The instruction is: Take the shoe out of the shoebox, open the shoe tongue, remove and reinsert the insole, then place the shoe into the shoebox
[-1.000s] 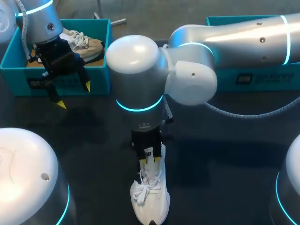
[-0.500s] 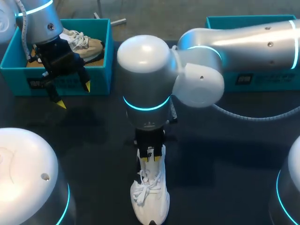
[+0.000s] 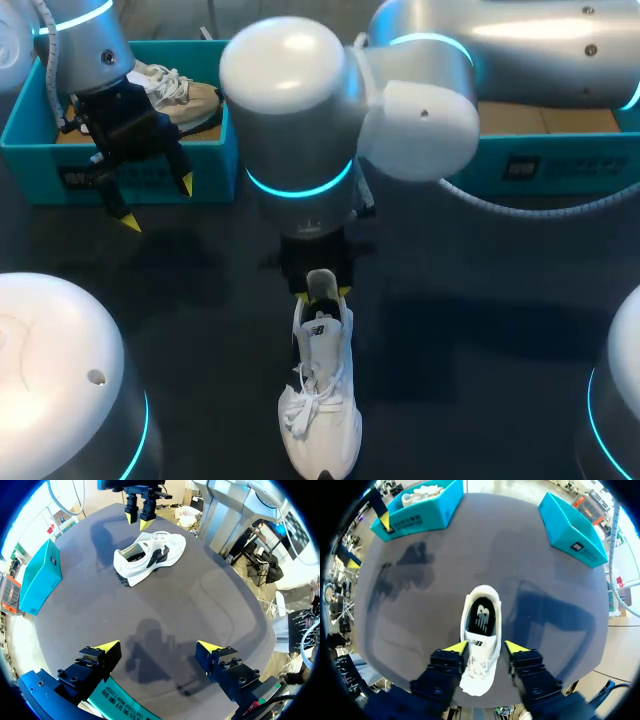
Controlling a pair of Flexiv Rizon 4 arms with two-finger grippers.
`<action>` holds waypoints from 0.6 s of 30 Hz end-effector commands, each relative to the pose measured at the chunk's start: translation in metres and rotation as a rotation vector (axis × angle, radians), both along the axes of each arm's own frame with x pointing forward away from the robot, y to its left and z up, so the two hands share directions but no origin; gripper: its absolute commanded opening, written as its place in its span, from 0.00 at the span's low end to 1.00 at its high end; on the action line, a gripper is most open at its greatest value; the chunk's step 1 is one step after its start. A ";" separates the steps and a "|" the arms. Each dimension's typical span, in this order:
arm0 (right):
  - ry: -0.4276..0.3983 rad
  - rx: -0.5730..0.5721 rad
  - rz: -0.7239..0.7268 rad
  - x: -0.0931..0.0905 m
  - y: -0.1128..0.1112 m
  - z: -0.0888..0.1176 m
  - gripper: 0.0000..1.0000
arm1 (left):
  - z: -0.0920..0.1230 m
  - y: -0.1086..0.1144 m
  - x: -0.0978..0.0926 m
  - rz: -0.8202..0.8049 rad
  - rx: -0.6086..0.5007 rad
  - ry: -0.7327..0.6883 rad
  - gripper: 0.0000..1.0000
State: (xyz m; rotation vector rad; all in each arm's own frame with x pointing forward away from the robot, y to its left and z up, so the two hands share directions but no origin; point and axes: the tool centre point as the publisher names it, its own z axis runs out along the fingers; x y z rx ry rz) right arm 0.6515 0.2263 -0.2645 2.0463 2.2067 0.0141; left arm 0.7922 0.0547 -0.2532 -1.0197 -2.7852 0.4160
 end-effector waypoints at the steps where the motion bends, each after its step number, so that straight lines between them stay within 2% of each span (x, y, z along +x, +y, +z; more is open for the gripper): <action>1: -0.030 -0.009 0.043 -0.003 0.001 0.003 1.00 | 0.000 0.000 -0.001 0.001 0.002 -0.002 1.00; 7: -0.030 -0.009 0.043 -0.003 0.001 0.003 1.00 | 0.000 0.000 -0.001 0.001 0.002 -0.002 1.00; 8: -0.050 0.013 0.233 0.000 -0.010 0.010 1.00 | 0.000 0.000 -0.001 0.001 0.002 -0.002 1.00; 9: -0.089 0.066 0.432 0.008 -0.030 0.024 1.00 | 0.000 0.000 -0.001 0.001 0.002 -0.002 1.00; 10: -0.088 0.083 0.532 0.011 -0.033 0.025 1.00 | 0.000 0.000 -0.001 0.001 0.002 -0.002 1.00; 14: -0.100 0.120 0.651 0.018 -0.037 0.027 1.00 | 0.000 0.000 -0.001 0.001 0.002 -0.002 1.00; 18: -0.046 0.145 0.765 0.027 -0.044 0.026 1.00 | 0.000 0.000 -0.001 0.001 0.002 -0.002 1.00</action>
